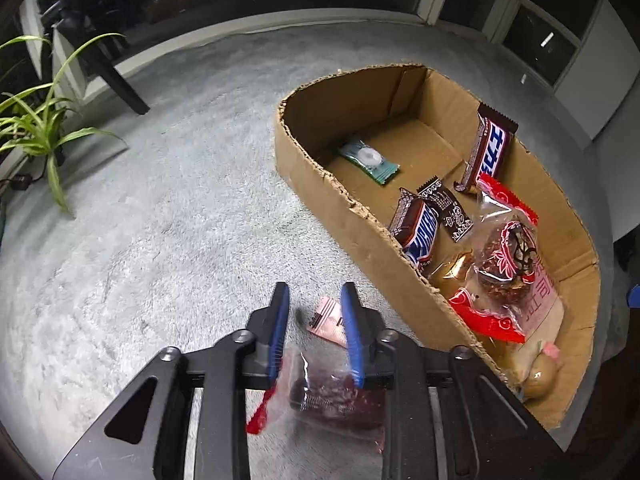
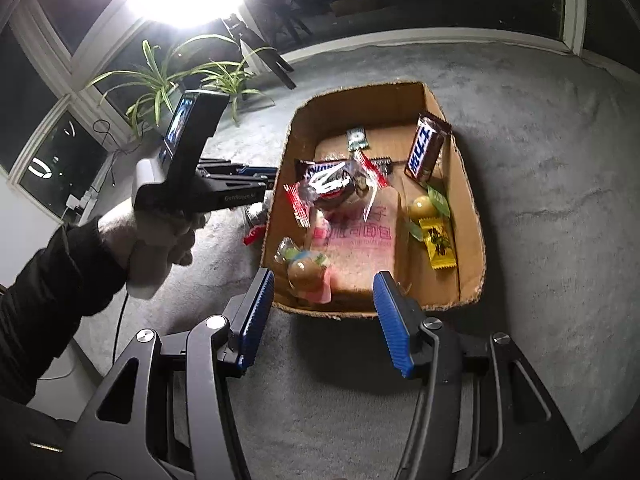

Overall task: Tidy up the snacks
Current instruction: 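Move both tools back toward the pink packet and the red-trimmed bag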

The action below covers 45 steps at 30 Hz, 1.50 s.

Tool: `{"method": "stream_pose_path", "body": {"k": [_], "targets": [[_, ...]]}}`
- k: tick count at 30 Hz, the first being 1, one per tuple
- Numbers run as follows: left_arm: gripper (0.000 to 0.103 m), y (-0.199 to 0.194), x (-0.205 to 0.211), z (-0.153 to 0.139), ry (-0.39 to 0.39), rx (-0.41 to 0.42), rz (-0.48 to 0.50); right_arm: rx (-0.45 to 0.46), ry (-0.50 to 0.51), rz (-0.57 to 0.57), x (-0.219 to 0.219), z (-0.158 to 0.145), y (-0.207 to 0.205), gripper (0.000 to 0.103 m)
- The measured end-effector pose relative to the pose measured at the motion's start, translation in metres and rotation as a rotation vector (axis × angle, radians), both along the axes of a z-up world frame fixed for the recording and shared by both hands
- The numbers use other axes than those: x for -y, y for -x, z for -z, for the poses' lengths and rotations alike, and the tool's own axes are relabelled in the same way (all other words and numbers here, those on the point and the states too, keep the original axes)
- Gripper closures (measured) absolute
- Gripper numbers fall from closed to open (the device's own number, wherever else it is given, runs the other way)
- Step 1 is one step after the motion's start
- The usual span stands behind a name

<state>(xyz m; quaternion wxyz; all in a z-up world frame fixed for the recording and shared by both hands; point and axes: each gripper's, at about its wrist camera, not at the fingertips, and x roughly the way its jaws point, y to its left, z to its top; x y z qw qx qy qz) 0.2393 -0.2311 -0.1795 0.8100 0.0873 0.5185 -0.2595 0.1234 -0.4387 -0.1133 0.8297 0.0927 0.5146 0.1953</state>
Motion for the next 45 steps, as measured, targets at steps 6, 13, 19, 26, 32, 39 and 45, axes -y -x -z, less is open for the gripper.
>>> {"method": "stream_pose_path", "body": {"k": [6, 13, 19, 26, 32, 39, 45], "targets": [[0.086, 0.000, 0.011, 0.007, -0.013, -0.009, 0.061, -0.047, -0.019, 0.039, 0.007, 0.013, 0.002, 0.049], [0.087, 0.012, 0.019, 0.009, -0.084, 0.005, 0.176, -0.049, -0.021, 0.039, 0.003, 0.011, 0.006, 0.049], [0.087, 0.040, 0.006, 0.001, -0.122, 0.041, 0.231, -0.045, -0.026, 0.015, -0.012, 0.007, 0.006, 0.049], [0.087, 0.067, -0.031, -0.004, -0.081, 0.045, 0.180, -0.041, -0.029, -0.045, -0.043, 0.006, 0.003, 0.049], [0.087, 0.084, -0.058, -0.011, -0.037, 0.070, 0.118, -0.035, -0.054, -0.106, -0.070, 0.003, 0.003, 0.049], [0.087, 0.080, -0.096, -0.034, 0.046, 0.153, -0.055, -0.038, -0.098, -0.162, -0.112, 0.017, -0.005, 0.049], [0.087, 0.099, -0.132, -0.040, 0.129, 0.127, -0.113, -0.063, -0.132, -0.110, -0.132, 0.038, -0.021, 0.049]]}}
